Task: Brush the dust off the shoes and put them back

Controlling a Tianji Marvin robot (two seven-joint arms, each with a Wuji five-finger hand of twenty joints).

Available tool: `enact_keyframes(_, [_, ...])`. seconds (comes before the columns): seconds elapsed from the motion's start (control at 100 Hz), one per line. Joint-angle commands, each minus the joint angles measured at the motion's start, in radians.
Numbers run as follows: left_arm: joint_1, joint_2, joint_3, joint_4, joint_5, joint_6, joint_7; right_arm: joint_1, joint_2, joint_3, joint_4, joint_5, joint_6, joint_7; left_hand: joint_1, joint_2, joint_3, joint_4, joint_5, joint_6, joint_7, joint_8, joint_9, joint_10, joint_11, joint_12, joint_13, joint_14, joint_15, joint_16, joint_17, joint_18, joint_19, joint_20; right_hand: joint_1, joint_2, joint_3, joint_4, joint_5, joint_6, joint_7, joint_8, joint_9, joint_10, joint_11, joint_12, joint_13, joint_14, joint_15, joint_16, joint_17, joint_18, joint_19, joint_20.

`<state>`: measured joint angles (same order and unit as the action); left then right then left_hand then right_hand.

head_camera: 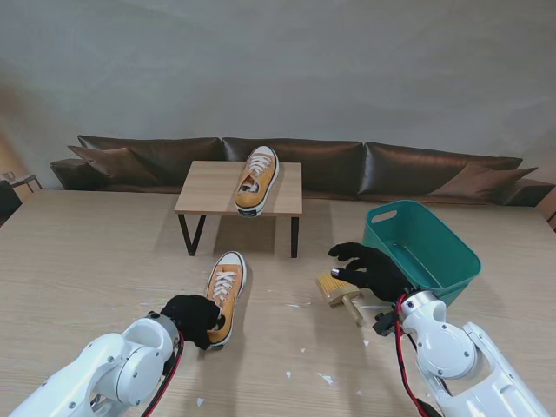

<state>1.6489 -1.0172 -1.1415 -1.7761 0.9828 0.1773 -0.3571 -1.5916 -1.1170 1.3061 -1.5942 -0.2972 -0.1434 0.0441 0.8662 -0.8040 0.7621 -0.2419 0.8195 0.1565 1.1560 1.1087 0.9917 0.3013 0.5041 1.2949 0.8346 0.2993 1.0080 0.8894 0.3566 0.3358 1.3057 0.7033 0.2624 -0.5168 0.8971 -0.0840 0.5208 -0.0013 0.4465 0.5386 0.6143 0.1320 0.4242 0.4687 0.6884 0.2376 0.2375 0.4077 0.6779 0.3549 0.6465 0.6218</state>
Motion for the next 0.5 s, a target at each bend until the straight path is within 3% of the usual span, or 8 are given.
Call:
enact_keyframes(0.0, [0.026,-0.002,0.006,-0.006,0.005,0.010,-0.031,-0.004,-0.003,-0.004,-0.001,0.000,0.003,0.016,0.035,0.030,0.058,0.047,0.075,0.042,0.167,0.069,0.002,-0.059,-0.017,-0.013,-0.033,0.013,-0.016,-0.007,-0.028,-0.002,-0.011,0.014,0.004,0.036,-0.021,0.022,-0.029,-0.001,0.009,-0.005,0.015,0.005,-0.004,-0.009,0.021,-0.003,0.007,0.000,-0.404,-0.010,-0.024,0.028])
enact_keyframes(0.28, [0.089,-0.002,-0.030,-0.042,0.099,0.014,-0.036,-0.003,-0.004,-0.007,-0.001,0.010,0.011,0.018,0.008,0.031,0.087,0.047,0.052,0.033,0.153,0.042,-0.031,-0.055,-0.022,-0.060,-0.045,0.002,-0.032,-0.015,-0.037,-0.008,-0.021,0.019,0.009,0.038,-0.018,0.023,-0.037,0.002,0.008,-0.005,0.022,0.007,-0.002,-0.009,0.028,-0.001,0.009,0.002,-0.402,-0.009,-0.026,0.029])
enact_keyframes(0.32, [0.099,-0.003,-0.038,-0.049,0.109,0.018,-0.033,-0.003,-0.004,-0.007,-0.001,0.012,0.011,0.019,0.010,0.036,0.089,0.043,0.017,0.019,0.109,-0.022,-0.050,-0.048,-0.022,-0.082,-0.058,0.004,-0.036,-0.015,-0.048,-0.007,-0.027,0.021,0.008,0.038,-0.017,0.022,-0.037,0.003,0.009,-0.005,0.024,0.007,-0.001,-0.009,0.030,0.001,0.011,0.002,-0.401,-0.007,-0.026,0.029])
enact_keyframes(0.35, [0.105,-0.004,-0.042,-0.053,0.112,0.023,-0.030,-0.003,-0.004,-0.007,-0.001,0.012,0.012,0.021,0.026,0.040,0.035,0.039,-0.024,0.002,0.059,-0.108,-0.072,-0.039,-0.020,-0.118,-0.072,0.011,-0.040,-0.012,-0.061,-0.009,-0.032,0.027,0.008,0.038,-0.017,0.022,-0.037,0.004,0.009,-0.005,0.025,0.006,0.000,-0.009,0.031,-0.001,0.011,0.002,-0.401,-0.008,-0.026,0.030])
enact_keyframes(0.38, [0.111,-0.005,-0.047,-0.056,0.111,0.025,-0.024,-0.003,-0.003,-0.007,-0.001,0.011,0.012,0.022,0.028,0.044,-0.015,0.043,-0.052,-0.014,0.011,-0.172,-0.093,-0.032,-0.003,-0.222,-0.084,0.014,-0.042,-0.008,-0.070,-0.007,-0.036,0.036,0.007,0.038,-0.017,0.022,-0.036,0.002,0.010,-0.004,0.026,0.008,0.000,-0.009,0.031,0.000,0.011,0.002,-0.400,-0.008,-0.026,0.030])
enact_keyframes(0.41, [0.115,-0.007,-0.051,-0.057,0.105,0.025,-0.011,-0.003,-0.003,-0.007,-0.001,0.011,0.012,0.022,0.024,0.040,-0.043,0.043,-0.072,-0.035,-0.073,-0.245,-0.107,-0.023,0.001,-0.314,-0.092,0.021,-0.043,-0.005,-0.079,-0.006,-0.038,0.042,0.007,0.038,-0.016,0.022,-0.037,0.003,0.011,-0.004,0.027,0.009,0.000,-0.009,0.031,0.000,0.011,0.002,-0.400,-0.007,-0.026,0.030])
enact_keyframes(0.45, [0.118,-0.009,-0.054,-0.057,0.094,0.024,0.008,-0.003,-0.003,-0.007,-0.001,0.013,0.013,0.022,0.005,0.050,-0.054,0.044,-0.084,-0.047,-0.207,-0.343,-0.117,-0.017,-0.004,-0.340,-0.098,0.024,-0.045,-0.004,-0.088,-0.007,-0.041,0.044,0.009,0.038,-0.015,0.022,-0.037,0.005,0.011,-0.004,0.027,0.009,0.000,-0.009,0.031,0.000,0.011,0.002,-0.400,-0.007,-0.027,0.030])
enact_keyframes(0.49, [0.120,-0.011,-0.057,-0.058,0.080,0.024,0.021,-0.003,-0.004,-0.007,-0.001,0.013,0.013,0.023,-0.057,0.066,0.002,0.042,-0.075,-0.040,-0.400,-0.393,-0.124,-0.012,-0.008,-0.358,-0.106,0.027,-0.048,-0.002,-0.095,-0.006,-0.046,0.052,0.009,0.038,-0.015,0.022,-0.036,0.005,0.012,-0.004,0.026,0.008,-0.001,-0.009,0.032,0.002,0.012,0.003,-0.400,-0.007,-0.027,0.030])
